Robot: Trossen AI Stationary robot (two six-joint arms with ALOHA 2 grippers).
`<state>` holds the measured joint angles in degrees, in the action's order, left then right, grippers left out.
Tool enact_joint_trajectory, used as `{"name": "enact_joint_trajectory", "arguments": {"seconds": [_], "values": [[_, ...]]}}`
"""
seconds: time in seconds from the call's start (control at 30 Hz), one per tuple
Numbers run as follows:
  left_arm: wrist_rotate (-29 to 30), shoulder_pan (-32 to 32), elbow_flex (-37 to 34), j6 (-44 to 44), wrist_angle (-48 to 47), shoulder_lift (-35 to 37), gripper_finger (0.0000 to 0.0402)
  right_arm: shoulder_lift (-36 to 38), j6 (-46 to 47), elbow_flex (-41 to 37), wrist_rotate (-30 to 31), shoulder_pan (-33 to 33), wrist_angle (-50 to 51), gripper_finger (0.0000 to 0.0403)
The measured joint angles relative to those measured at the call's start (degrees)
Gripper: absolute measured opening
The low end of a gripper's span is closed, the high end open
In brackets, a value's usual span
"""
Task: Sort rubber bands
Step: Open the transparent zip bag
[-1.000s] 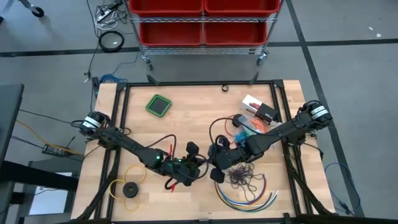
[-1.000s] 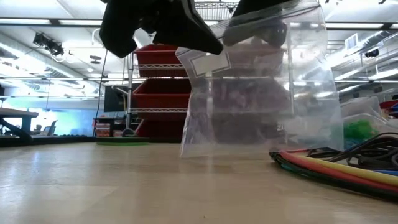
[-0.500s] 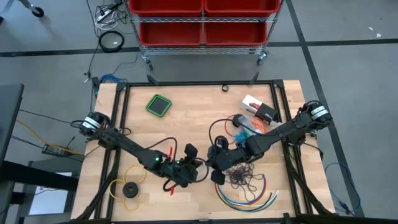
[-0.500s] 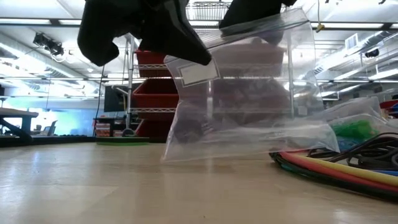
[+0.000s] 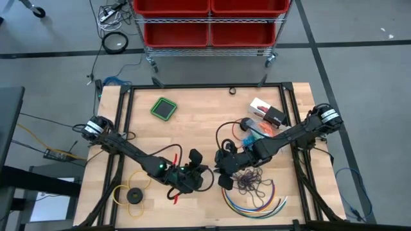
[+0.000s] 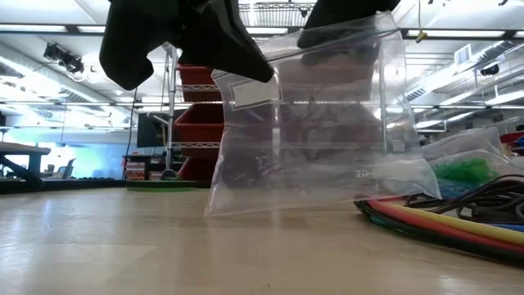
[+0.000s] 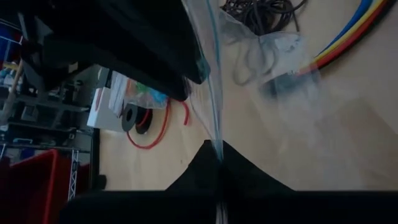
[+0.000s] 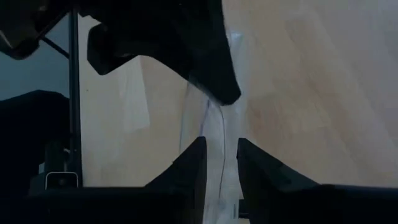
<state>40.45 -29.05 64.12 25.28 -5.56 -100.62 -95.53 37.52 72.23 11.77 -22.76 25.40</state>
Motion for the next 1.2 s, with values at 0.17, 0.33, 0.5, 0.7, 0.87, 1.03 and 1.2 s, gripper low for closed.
{"name": "enact_joint_trajectory", "arguments": {"seconds": [0.17, 0.33, 0.5, 0.7, 0.87, 1.03, 1.2], "values": [[1.06, 0.01, 0.00, 0.02, 0.02, 0.00, 0.0002, 0.00, 0.02, 0.00, -1.18, 0.00, -0.22, 0.0077], [2.59, 0.01, 0.00, 0.20, 0.06, 0.00, 0.0003, 0.00, -0.02, -0.02, -2.08, 0.02, -1.18, 0.0072], [2.86, 0.01, -0.02, 0.20, 0.23, 0.00, 0.0003, 0.00, -0.50, -0.02, -2.47, 0.02, -1.64, 0.0053], [3.91, 0.01, -0.02, 0.72, 1.83, 0.00, 0.0004, 0.00, -0.70, -0.02, -2.04, 0.02, -1.63, 0.0022], [4.04, -0.33, -0.02, 2.41, 3.13, 0.00, 0.0004, 0.00, -1.60, -0.02, -2.02, 0.02, -1.30, 0.0015], [4.04, -0.63, -0.02, 2.62, 3.23, 0.00, 0.0005, 0.00, -2.23, -0.02, -1.57, 0.02, -0.67, 0.0001], [4.42, -1.01, -0.02, 2.60, 3.22, 0.00, 0.0014, 0.00, -2.08, -0.02, -0.47, 0.00, 0.07, 0.0000]]}}
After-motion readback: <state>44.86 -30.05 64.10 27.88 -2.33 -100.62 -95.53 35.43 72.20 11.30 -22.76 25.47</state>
